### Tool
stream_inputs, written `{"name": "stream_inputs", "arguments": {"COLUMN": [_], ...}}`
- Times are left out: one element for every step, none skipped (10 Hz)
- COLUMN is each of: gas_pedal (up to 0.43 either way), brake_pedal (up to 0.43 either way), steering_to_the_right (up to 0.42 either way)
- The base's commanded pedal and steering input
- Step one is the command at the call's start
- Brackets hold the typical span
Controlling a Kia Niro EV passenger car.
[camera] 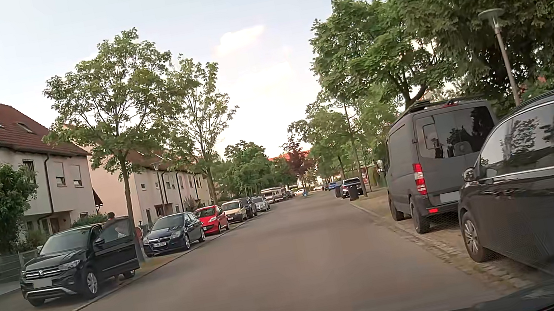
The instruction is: Follow the waypoints while adhering to traffic rules and regulations
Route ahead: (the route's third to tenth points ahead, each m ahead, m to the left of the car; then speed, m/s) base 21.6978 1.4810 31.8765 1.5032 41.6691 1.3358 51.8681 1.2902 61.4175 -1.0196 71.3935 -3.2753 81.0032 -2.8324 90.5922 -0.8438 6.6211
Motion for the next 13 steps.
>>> {"name": "stream_inputs", "arguments": {"gas_pedal": [0.189, 0.189, 0.189, 0.189, 0.189, 0.157, 0.15, 0.15, 0.11, 0.079, 0.079, 0.079, 0.079], "brake_pedal": [0.012, 0.018, 0.012, 0.012, 0.012, 0.018, 0.018, 0.018, 0.012, 0.018, 0.012, 0.012, 0.012], "steering_to_the_right": [0.0, 0.002, 0.002, 0.002, 0.002, 0.004, 0.007, 0.008, 0.008, 0.007, 0.008, 0.007, 0.007]}}
